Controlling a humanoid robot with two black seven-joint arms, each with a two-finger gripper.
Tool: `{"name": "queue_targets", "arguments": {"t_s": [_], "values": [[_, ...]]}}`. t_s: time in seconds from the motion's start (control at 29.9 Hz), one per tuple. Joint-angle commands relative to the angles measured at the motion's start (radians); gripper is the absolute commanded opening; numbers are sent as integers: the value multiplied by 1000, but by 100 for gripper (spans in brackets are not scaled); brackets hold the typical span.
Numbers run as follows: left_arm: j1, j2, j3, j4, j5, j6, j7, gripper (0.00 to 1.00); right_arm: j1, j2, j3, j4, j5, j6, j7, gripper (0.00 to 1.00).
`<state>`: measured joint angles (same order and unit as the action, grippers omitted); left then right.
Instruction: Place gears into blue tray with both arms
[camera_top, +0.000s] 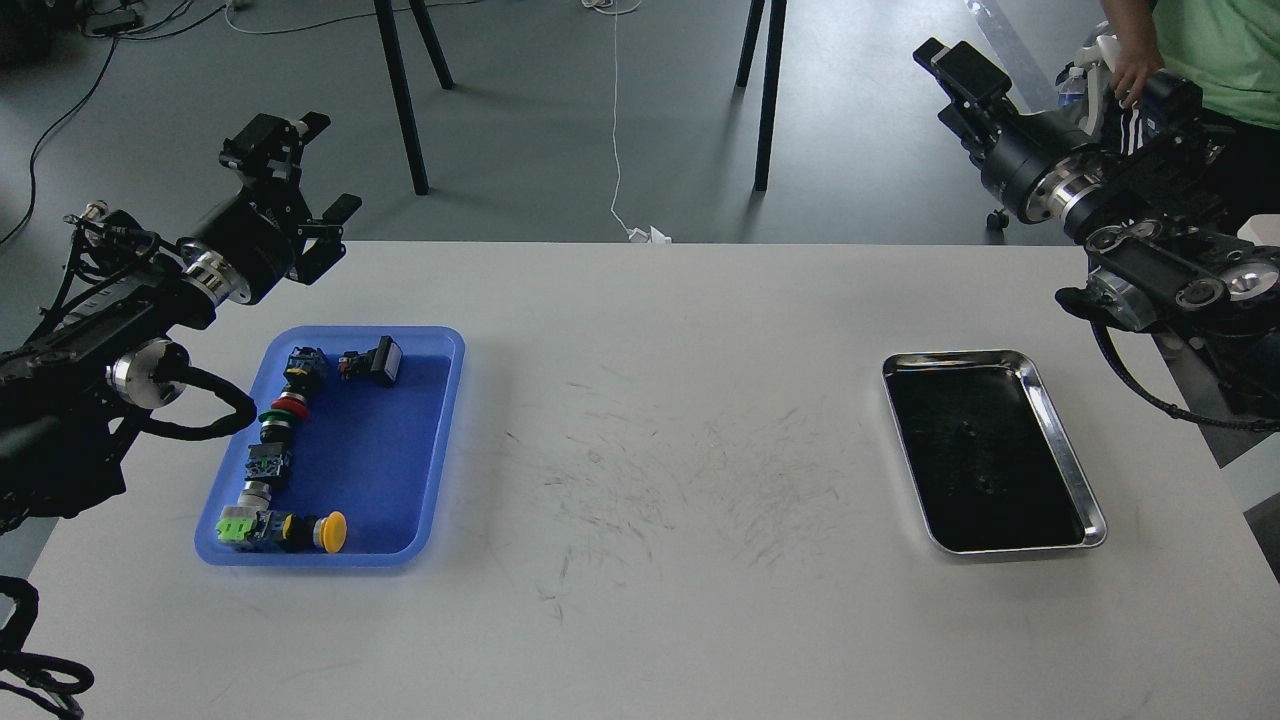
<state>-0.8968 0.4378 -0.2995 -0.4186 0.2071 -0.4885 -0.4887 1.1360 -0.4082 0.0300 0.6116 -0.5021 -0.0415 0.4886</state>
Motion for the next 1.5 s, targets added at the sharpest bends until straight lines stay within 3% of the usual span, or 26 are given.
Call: {"name": "queue_targets", "arguments": {"t_s": [0.0,0.37,0.6,0.87,1.04,1.47], "values": [[-2,-4,-1,6,1,0,0,98,-8,54,7,2,0,-21,0,96],[-31,-67,-30,12,-55,0,0,98,-24,155,94,11,108,-18,0,96],[-54,-102,-35,41,-74,0,0,98,-51,154,153,109,235,-11,-59,97],[-57,-128,-43,96,-127,0,0,98,-82,137,243,119,249,-1,-68,97],[-42,-140,-52,106,-141,0,0,98,-151,114,332,138,267,64,-71,99],[-34,-145,-63,138,-155,0,0,98,-202,60,406,145,306,72,-71,99]]}}
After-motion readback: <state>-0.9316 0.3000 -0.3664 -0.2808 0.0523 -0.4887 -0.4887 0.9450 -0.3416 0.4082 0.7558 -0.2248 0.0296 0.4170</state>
